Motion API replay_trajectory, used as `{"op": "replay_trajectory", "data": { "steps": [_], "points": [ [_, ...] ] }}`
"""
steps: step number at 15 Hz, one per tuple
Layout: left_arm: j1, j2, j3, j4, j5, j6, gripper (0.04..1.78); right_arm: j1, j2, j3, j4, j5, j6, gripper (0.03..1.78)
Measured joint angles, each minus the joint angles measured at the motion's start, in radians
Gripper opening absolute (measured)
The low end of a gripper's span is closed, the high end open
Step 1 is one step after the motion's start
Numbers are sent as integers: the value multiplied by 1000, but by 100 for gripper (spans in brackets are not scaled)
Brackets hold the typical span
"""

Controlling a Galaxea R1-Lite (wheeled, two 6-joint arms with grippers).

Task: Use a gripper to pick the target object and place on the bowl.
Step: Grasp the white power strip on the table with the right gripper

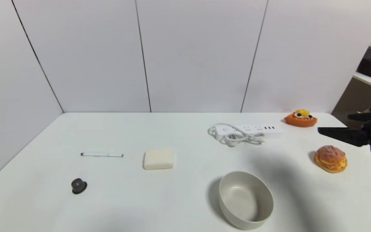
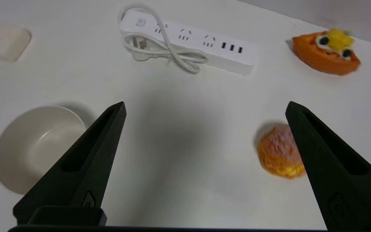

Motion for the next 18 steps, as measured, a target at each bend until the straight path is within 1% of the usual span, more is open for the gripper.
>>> {"op": "replay_trajectory", "data": {
  "steps": [3,4,7,8,11,13,14,15,16,18],
  "points": [
    [0,0,0,0,0,0,169,-4,201,-190,143,132,-204,171],
    [0,0,0,0,0,0,169,-6,266,-251,198,187,-284,171],
    [0,0,0,0,0,0,169,-10,439,-420,319,335,-509,171],
    [0,0,0,0,0,0,169,-10,494,-477,363,374,-587,171],
    [0,0,0,0,0,0,169,-7,635,-608,479,442,-793,171],
    [0,0,0,0,0,0,169,-7,714,-673,523,503,-899,171],
    [0,0,0,0,0,0,169,-7,748,-705,539,531,-935,171],
    [0,0,0,0,0,0,169,-8,779,-737,547,546,-957,171],
    [0,0,0,0,0,0,169,-8,809,-769,549,552,-969,171],
    [0,0,0,0,0,0,169,-6,857,-824,551,554,-979,171]
  ]
}}
